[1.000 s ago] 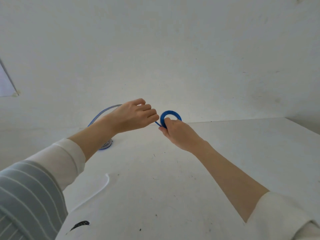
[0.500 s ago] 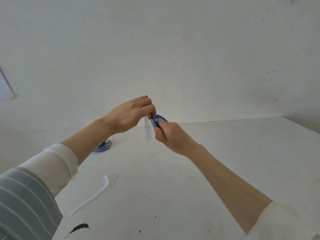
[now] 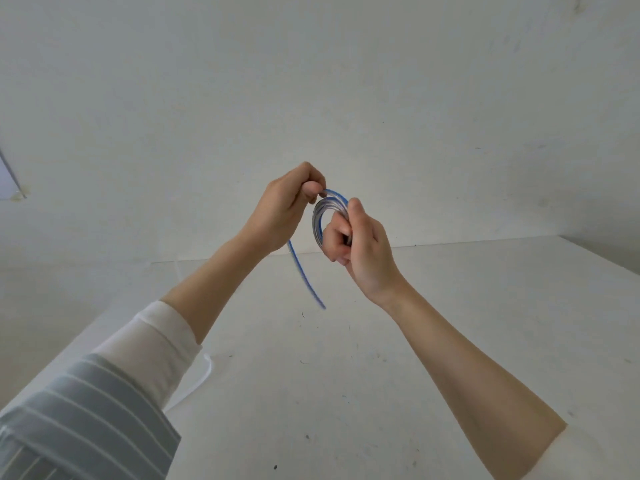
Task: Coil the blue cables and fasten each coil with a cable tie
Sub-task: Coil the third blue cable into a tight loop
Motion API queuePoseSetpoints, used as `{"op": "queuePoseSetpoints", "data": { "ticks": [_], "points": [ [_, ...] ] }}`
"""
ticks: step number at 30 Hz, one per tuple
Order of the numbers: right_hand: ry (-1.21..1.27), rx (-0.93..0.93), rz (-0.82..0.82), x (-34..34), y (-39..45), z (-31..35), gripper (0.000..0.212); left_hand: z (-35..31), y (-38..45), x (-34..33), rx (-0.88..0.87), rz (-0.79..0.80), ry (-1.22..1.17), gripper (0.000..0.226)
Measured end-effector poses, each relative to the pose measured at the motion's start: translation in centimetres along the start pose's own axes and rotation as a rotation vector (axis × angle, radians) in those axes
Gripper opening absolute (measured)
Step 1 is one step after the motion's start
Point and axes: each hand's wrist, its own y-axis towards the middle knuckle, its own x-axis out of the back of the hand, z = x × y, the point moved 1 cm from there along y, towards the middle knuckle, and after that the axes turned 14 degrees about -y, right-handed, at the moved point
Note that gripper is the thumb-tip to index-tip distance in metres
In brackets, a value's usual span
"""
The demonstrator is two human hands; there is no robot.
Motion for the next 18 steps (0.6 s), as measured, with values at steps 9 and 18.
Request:
{"op": "queuePoseSetpoints", "data": {
  "ticks": [9,18],
  "points": [
    [0.377,-0.113,0.118,0.2,-0.2,-0.3,0.043,0.2,-0.1,-0.4,-0.032,-0.141,0.018,0.024],
    [0.547,-0.068,-0.012,0.3,0.9,0.3,0.047,2.4,-3.3,-2.7,0.225,-0.186,-0.171,0.02]
  ]
}}
